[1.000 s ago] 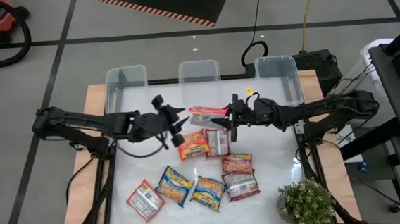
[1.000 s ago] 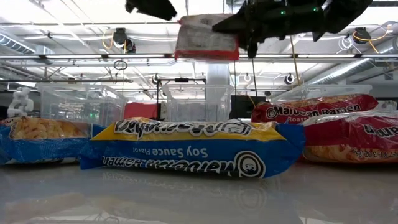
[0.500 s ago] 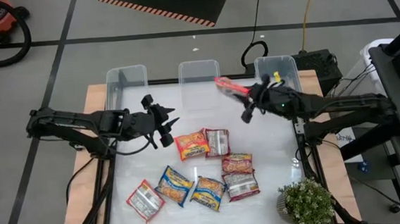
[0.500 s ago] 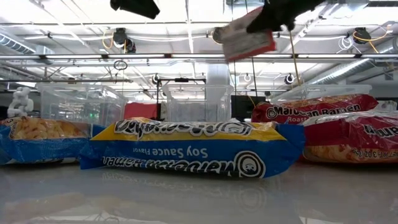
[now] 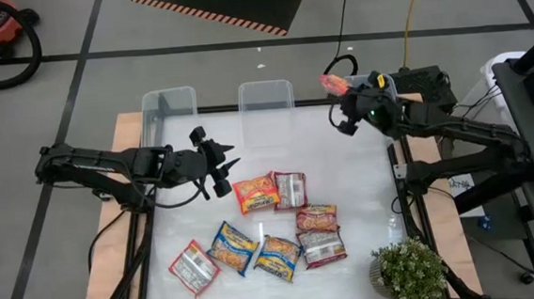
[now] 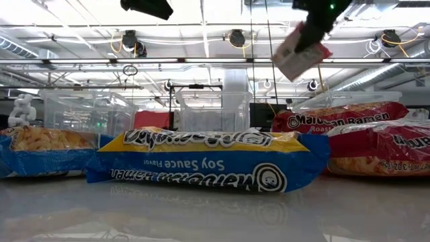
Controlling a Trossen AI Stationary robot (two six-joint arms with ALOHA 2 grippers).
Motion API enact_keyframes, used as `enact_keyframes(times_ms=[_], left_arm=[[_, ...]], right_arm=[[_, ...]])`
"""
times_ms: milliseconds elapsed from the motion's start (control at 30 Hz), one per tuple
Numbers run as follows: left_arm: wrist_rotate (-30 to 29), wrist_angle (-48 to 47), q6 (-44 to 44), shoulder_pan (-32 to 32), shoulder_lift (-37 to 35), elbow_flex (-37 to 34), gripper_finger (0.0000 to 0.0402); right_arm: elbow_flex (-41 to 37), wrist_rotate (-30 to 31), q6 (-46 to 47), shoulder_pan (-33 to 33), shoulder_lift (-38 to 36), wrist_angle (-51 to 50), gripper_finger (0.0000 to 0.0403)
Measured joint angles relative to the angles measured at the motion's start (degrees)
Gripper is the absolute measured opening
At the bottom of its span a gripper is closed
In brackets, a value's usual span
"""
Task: Sort Maruchan noodles
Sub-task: Put the top left orange noodle pack into the right transparent bin
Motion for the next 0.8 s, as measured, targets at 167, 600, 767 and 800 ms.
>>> enact_keyframes(times_ms=[167, 600, 767, 800], left_arm=[[0.5, 0.4, 0.0, 0.0, 0.0, 0.0, 0.0170], [2.2, 4.6, 2.9, 0.0, 0.0, 0.0, 0.0170], [2.2, 5.8, 3.0, 0.0, 0.0, 0.0, 0.0170], [2.2, 6.1, 3.0, 0.0, 0.0, 0.0, 0.0170]], right_arm=[[0.0, 0.0, -1.5, -5.3, 0.8, -7.9, 0.0118], [-9.9, -0.2, -17.2, -12.6, 2.1, -7.1, 0.0118], [-13.2, -0.3, -19.5, -14.5, 2.1, -4.9, 0.0120], [-13.8, -0.3, -19.9, -14.8, 2.1, -4.3, 0.0122]])
